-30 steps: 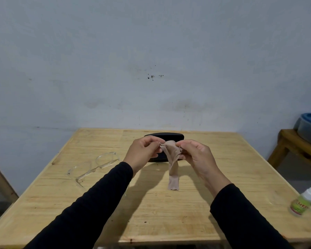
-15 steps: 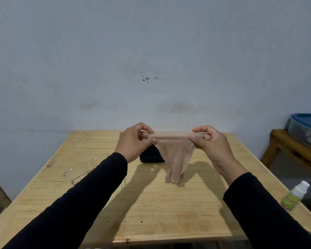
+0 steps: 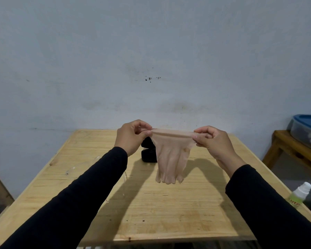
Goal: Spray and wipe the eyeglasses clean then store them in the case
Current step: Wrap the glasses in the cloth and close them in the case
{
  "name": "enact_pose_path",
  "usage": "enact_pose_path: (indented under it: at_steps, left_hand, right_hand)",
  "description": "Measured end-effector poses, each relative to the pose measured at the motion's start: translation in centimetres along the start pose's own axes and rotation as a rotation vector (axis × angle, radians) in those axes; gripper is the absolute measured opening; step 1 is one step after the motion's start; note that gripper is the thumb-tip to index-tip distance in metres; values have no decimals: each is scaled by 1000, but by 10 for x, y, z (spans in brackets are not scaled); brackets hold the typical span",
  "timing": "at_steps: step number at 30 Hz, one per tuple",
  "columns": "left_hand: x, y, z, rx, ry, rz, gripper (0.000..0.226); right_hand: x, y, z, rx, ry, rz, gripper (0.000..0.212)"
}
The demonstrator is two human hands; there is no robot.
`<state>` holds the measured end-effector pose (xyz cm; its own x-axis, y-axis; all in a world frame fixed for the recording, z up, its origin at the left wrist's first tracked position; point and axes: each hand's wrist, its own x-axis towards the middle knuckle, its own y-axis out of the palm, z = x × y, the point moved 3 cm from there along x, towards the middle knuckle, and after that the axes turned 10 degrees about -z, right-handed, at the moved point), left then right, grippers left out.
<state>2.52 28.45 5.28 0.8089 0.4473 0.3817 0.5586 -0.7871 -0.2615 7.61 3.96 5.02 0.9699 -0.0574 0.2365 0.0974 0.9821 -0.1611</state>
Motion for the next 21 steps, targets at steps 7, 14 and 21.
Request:
enact_pose_path:
  at_steps: [7,14,21]
  left_hand:
    - [-14,-1,-7,93,121,-16,12]
    - [-103,-2,39,324,207,310,16]
    - [-145,-8,62,495,300,386,12]
  right_hand:
    - [-4,-2,2,-9,-78,16,21]
    - [-81,-7,-54,-273,-26,232,22]
    - [-120,-19,-77,-507,-203,327,26]
